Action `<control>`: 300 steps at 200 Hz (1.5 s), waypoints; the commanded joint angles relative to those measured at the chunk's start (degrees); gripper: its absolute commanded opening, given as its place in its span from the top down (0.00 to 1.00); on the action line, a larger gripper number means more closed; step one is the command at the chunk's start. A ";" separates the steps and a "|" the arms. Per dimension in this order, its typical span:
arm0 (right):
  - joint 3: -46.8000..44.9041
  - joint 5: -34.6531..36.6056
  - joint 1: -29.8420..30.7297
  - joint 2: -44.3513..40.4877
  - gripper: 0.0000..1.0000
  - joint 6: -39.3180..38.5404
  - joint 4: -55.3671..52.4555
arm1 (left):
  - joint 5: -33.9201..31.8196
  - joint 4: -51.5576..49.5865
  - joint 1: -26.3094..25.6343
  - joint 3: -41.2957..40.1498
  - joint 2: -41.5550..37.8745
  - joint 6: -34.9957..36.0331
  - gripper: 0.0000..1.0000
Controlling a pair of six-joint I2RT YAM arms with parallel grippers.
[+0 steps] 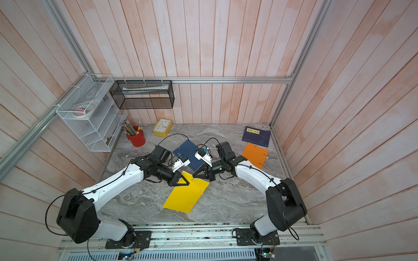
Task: Unclip the paperclips from the documents
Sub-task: Remove the paper clip from the document.
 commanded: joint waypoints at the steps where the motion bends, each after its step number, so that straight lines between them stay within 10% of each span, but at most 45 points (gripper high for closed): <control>1: -0.87 -1.05 -0.77 -1.33 1.00 0.94 -0.28 | -0.14 -0.91 0.57 0.80 -0.20 1.24 1.00; 300: -1.12 -0.80 -2.64 -2.12 1.00 2.39 0.90 | 0.91 -0.91 0.43 -0.19 0.23 1.47 1.00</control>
